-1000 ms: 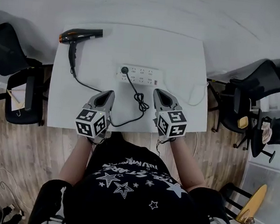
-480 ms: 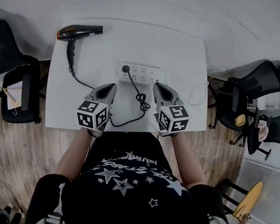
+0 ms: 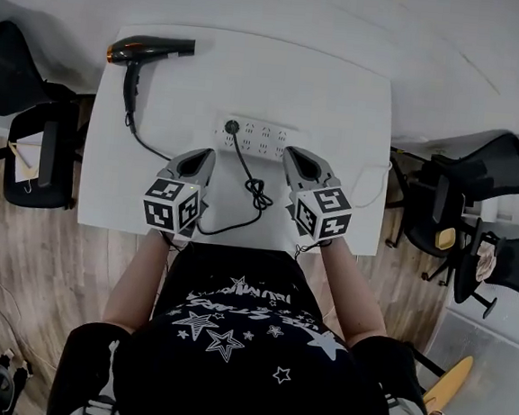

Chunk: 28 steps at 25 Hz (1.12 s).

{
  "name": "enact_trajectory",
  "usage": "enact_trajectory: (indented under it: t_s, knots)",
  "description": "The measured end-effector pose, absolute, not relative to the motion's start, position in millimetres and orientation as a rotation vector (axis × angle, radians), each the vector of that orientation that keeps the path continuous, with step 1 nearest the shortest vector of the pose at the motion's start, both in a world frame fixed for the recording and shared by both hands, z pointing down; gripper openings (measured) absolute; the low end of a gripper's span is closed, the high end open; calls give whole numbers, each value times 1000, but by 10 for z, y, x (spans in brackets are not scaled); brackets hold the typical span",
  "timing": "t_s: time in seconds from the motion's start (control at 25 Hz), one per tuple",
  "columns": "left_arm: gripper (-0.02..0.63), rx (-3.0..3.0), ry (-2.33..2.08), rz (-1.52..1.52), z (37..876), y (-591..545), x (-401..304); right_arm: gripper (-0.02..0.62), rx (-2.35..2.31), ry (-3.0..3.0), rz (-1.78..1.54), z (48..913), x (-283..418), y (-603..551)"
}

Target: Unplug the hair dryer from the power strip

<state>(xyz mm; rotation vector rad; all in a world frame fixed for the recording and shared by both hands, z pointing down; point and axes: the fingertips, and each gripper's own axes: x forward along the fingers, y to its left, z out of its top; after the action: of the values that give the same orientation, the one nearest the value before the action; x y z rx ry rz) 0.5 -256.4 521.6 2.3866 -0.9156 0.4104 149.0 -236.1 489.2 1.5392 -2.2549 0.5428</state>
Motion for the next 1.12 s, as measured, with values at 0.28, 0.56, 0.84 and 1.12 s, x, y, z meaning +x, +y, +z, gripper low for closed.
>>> enact_trajectory:
  t_s: [0.28,0.56,0.84,1.12]
  knots:
    - [8,2322,-983,423,5310,-2700,99,9,1385,-2317,544,4999,1519,-2489]
    - [8,2264,-1009,488,5497,-2763,165,9,1291,-2343,587,5165,1538,-2578]
    - [8,2236,-1005,523,5619,-2832,243,9,1220,-2359,630,5313,1483,-2641]
    - [8,2218,-992,556,5733,-2882,266,9,1107,-2380,629,5395,1337,-2650]
